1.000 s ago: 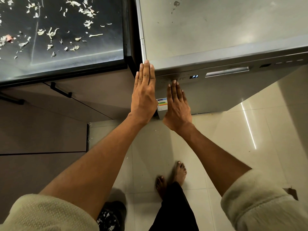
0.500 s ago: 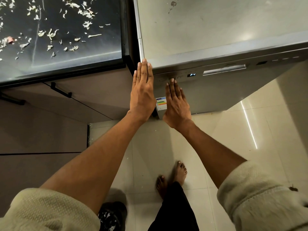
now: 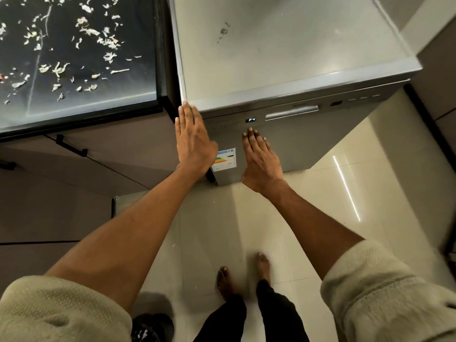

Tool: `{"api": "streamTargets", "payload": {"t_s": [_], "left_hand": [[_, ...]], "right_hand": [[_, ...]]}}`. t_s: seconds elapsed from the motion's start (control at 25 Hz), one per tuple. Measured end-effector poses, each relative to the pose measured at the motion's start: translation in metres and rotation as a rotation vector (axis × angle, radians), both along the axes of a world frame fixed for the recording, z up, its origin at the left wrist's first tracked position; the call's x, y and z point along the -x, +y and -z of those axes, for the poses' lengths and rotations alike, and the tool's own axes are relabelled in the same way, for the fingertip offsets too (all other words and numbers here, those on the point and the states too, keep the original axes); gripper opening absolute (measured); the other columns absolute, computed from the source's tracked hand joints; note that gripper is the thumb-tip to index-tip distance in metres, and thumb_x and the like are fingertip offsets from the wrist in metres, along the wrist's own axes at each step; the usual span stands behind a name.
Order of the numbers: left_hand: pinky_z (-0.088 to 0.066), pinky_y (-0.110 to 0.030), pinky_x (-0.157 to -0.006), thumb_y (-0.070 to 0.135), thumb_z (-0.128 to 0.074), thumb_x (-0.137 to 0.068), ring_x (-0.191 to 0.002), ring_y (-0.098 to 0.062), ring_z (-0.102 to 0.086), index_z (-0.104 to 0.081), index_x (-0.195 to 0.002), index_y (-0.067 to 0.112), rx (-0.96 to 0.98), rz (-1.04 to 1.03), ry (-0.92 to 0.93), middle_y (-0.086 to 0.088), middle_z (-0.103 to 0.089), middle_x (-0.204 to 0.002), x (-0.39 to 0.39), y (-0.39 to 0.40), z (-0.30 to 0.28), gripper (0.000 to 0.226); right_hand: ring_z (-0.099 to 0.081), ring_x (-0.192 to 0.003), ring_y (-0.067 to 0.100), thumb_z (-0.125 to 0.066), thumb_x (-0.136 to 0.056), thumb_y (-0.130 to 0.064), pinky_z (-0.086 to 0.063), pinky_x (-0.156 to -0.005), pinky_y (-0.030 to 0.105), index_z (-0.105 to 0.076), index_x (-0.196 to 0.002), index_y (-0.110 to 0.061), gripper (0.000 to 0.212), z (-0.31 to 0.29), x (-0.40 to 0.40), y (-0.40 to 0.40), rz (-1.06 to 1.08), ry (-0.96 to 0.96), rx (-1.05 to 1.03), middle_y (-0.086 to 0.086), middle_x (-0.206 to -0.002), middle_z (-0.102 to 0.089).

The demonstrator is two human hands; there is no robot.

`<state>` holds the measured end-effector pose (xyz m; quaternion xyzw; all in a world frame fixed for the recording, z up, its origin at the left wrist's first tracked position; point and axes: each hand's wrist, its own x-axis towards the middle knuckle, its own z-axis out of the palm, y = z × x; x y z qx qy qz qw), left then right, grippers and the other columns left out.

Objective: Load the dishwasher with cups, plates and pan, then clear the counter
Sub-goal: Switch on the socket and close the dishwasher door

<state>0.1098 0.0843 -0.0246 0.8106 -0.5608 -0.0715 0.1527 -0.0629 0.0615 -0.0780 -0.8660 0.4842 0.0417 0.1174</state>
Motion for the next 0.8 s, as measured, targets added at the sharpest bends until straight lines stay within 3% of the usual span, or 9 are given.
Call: {"api": "streamTargets", "payload": {"t_s": [0.2, 0.56, 0.8], "left_hand": [[-0.002, -0.037, -0.125, -0.001, -0.058, -0.076, -0.154, -0.027, 0.001, -0.012, -0.156, -0.001, 0.032, 0.107, -0.005, -0.016, -0.004, -0.165, 0.047, -0.017, -0.016, 0.093], [-0.003, -0.036, -0.125, 0.0, -0.054, -0.078, -0.154, -0.025, 0.001, -0.012, -0.157, 0.002, 0.058, 0.272, -0.025, -0.014, -0.002, -0.166, 0.19, -0.099, -0.023, 0.089], [-0.002, -0.037, -0.125, 0.005, -0.06, -0.076, -0.154, -0.024, 0.005, -0.007, -0.158, 0.004, -0.003, 0.273, -0.009, -0.011, 0.0, -0.167, 0.212, -0.121, 0.002, 0.097]], "right_hand": [[0.001, -0.156, 0.025, -0.061, -0.082, -0.02, -0.002, -0.126, 0.036, -0.005, -0.16, -0.004, 0.097, -0.018, 0.06, -0.025, 0.079, -0.038, 0.038, 0.013, -0.168, 0.0], [0.004, -0.156, 0.026, -0.06, -0.082, -0.016, -0.001, -0.126, 0.036, -0.004, -0.16, -0.007, 0.097, -0.018, 0.208, -0.097, 0.099, -0.007, 0.06, 0.013, -0.168, 0.001], [0.005, -0.155, 0.026, -0.058, -0.084, -0.018, -0.004, -0.127, 0.04, -0.002, -0.16, -0.006, 0.096, -0.001, 0.251, -0.128, 0.106, 0.014, 0.045, 0.013, -0.168, 0.003]]}}
